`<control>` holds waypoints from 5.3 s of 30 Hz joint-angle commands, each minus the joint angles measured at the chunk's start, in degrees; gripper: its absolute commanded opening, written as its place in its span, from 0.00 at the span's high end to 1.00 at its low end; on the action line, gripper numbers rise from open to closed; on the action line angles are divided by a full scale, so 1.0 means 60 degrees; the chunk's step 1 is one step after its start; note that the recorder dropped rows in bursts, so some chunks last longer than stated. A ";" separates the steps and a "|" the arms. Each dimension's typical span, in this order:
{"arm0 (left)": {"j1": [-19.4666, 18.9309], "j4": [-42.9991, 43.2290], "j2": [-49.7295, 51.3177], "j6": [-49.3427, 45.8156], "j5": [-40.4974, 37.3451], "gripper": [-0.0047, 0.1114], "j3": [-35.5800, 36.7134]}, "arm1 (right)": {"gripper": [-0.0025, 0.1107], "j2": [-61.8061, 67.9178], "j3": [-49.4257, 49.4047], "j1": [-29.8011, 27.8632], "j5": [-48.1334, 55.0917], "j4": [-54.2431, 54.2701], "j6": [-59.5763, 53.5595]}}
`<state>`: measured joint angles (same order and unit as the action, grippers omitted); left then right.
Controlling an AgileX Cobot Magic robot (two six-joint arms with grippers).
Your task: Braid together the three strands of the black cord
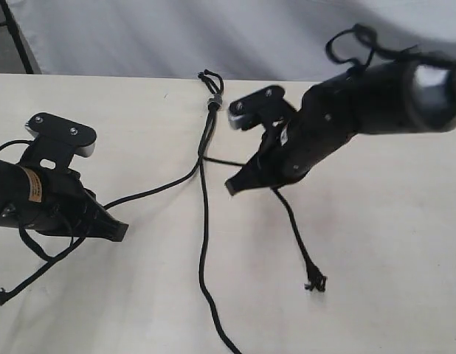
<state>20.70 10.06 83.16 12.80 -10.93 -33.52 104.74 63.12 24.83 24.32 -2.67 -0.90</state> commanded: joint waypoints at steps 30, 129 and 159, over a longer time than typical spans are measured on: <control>-0.2218 0.0590 -0.1177 0.0940 0.1324 0.96 0.1153 | 0.44 0.0088 -0.0867 -0.1882 0.0881 0.0080 0.0754; -0.2218 0.0238 0.0574 0.1414 0.1578 0.61 0.1153 | 0.98 -0.0624 0.0575 0.4983 0.4619 -0.6844 0.4157; -0.2218 0.0238 0.0574 0.1414 0.1578 0.61 0.1153 | 0.98 0.0750 -0.0375 -0.0759 0.2961 -0.5788 0.5037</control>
<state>7.83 11.55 86.59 20.92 -1.80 -26.93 107.06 61.22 20.84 43.20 -37.76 28.96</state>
